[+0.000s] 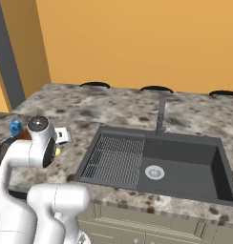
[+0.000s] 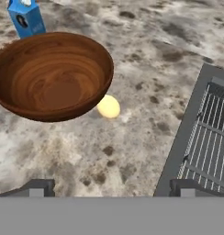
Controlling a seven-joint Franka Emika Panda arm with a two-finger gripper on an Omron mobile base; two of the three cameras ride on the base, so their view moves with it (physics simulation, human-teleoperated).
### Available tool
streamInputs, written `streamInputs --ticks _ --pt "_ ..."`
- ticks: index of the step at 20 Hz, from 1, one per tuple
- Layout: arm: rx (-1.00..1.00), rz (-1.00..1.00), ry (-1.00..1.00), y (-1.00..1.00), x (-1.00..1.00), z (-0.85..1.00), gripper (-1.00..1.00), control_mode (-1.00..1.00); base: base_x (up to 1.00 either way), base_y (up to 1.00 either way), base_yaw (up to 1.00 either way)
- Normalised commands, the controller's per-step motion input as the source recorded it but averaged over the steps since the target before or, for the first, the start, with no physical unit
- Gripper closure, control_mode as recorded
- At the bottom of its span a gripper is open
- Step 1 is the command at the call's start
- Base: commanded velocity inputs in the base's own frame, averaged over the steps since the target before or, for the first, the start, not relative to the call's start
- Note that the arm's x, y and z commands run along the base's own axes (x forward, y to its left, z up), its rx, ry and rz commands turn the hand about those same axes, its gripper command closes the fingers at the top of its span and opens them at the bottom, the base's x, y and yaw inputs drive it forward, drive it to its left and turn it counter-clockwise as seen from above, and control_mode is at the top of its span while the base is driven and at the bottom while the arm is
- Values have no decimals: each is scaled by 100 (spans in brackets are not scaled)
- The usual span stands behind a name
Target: Gather the eggs and milk located in the vicinity of the sink area and place them right next to the bowl.
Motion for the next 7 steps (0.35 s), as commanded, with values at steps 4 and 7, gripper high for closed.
streamInputs --ticks 4,7 --pt "-1 -28 2 -72 -40 100 -100 -100 0 0 0" --pt "0 -20 7 -71 -74 93 -100 -100 0 0 0"
